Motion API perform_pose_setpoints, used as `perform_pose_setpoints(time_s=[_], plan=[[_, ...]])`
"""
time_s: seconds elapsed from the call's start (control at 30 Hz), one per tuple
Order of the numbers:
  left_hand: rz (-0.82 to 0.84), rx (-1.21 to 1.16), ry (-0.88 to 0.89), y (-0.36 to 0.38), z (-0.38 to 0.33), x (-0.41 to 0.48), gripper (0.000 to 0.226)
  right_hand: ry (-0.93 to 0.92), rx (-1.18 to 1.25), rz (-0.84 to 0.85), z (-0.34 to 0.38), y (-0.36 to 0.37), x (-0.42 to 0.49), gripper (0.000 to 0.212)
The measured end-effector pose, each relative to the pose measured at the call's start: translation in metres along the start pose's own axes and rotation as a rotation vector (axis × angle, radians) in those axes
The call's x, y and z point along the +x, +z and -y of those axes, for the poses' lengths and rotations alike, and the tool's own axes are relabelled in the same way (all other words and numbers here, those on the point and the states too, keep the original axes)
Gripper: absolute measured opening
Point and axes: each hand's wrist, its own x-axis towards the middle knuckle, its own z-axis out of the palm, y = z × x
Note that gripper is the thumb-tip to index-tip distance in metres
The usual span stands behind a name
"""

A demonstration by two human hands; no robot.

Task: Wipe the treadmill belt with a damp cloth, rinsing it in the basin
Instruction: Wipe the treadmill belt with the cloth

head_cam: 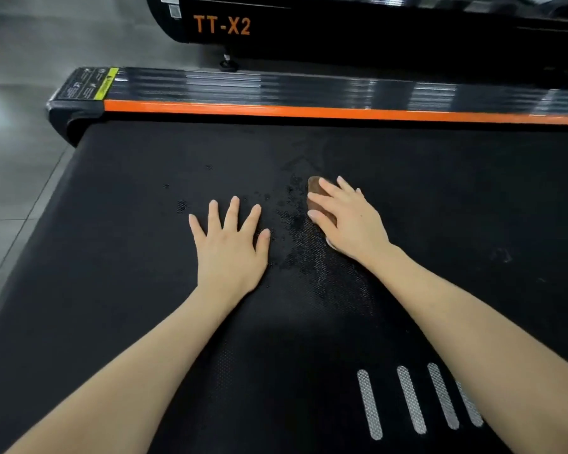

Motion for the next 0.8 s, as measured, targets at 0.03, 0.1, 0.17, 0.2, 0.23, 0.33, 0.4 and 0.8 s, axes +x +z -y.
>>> perform_pose_setpoints(time_s=[0.03, 0.1, 0.17, 0.2, 0.23, 0.33, 0.4, 0.8], plan=[[0.015, 0.01, 0.0, -0.003, -0.002, 0.003, 0.056, 0.025, -0.008, -0.011, -0.001, 0.004, 0.005, 0.042], [-0.005, 0.045, 0.012, -0.011, -0.003, 0.014, 0.055, 0.018, -0.024, -0.027, -0.002, 0.007, 0.006, 0.041], [-0.037, 0.079, 0.026, -0.019, 0.001, 0.034, 0.055, 0.019, -0.019, -0.031, -0.001, 0.005, 0.005, 0.041], [-0.028, 0.1, 0.034, -0.02, 0.004, 0.045, 0.055, 0.018, -0.017, -0.031, -0.001, 0.004, 0.005, 0.041], [-0.005, 0.12, 0.042, -0.02, 0.008, 0.054, 0.055, 0.016, -0.016, -0.027, -0.001, 0.003, 0.005, 0.042], [0.042, 0.104, 0.055, -0.007, 0.018, 0.067, 0.056, -0.009, -0.018, -0.009, -0.003, 0.001, 0.007, 0.042], [0.015, 0.05, 0.055, 0.0, 0.021, 0.065, 0.055, -0.009, -0.021, -0.013, -0.01, 0.0, 0.018, 0.042], [-0.065, 0.001, 0.077, 0.006, 0.025, 0.067, 0.056, 0.006, 0.03, -0.033, 0.001, -0.01, -0.058, 0.05]])
